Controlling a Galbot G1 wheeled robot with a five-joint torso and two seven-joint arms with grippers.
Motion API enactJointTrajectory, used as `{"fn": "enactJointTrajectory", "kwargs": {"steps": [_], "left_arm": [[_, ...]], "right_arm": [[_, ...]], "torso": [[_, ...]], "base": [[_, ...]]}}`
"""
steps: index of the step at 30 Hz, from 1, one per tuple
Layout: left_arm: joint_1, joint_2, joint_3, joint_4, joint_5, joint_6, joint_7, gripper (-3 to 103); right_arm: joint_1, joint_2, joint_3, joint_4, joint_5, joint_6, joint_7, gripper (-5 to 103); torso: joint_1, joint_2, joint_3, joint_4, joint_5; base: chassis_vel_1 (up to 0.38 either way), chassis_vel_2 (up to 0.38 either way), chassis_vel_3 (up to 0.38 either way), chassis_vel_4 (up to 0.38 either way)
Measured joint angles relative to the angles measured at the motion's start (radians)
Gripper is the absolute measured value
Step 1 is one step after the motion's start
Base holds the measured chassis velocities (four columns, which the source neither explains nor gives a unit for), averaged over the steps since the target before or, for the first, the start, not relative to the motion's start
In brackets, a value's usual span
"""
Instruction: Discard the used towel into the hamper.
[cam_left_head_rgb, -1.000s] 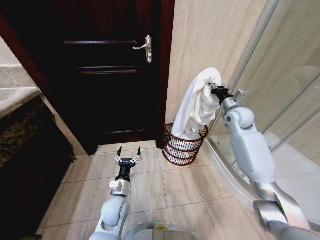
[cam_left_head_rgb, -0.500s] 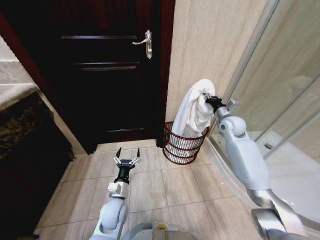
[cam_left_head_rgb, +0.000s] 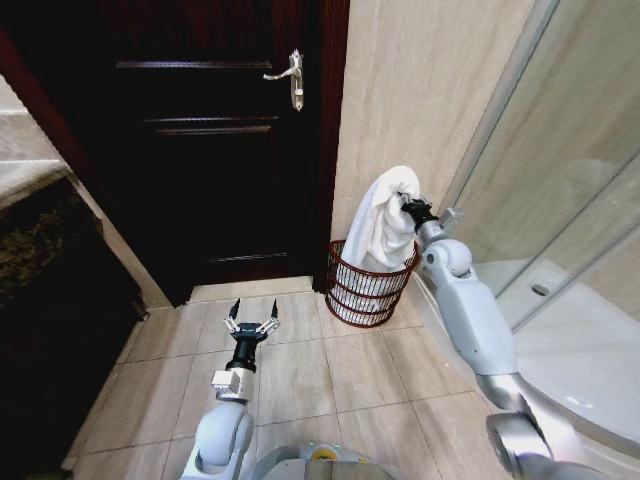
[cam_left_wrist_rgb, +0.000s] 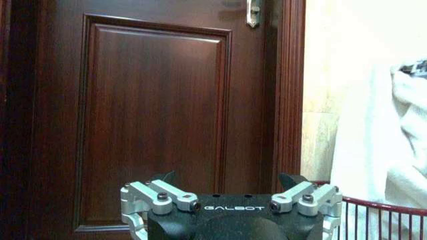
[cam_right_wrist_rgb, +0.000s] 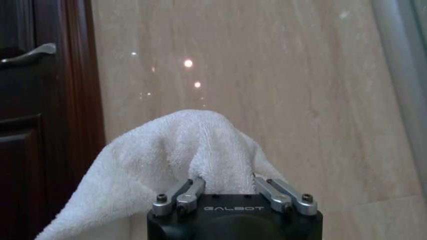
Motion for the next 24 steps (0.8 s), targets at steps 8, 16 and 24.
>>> {"fn": "enactJointTrajectory", "kwargs": {"steps": [8,16,24], "left_arm": [[-0.008,0.0,0.006,0.006,-0.001,0.0,0.0,100],[-0.001,-0.004,0.017,0.045,-0.003,-0.029,0.0,100],[0.009,-0.001,0.025,0.072,0.005,-0.056,-0.004,100]], "right_arm": [[-0.007,0.027,-0.009,-0.038,-0.002,0.022,0.003,20],[-0.027,0.007,0.011,-0.092,0.0,0.022,-0.018,20],[-0.038,-0.02,0.008,-0.144,-0.023,0.032,-0.049,20]], "torso": [[0.0,0.002,0.002,0.0,0.0],[0.0,0.005,0.004,0.0,-0.0001],[0.0,0.006,0.005,0.0,0.0]], "base": [[0.0,0.0,0.0,0.0],[0.0,0.0,0.0,0.0],[0.0,0.0,0.0,0.0]]}}
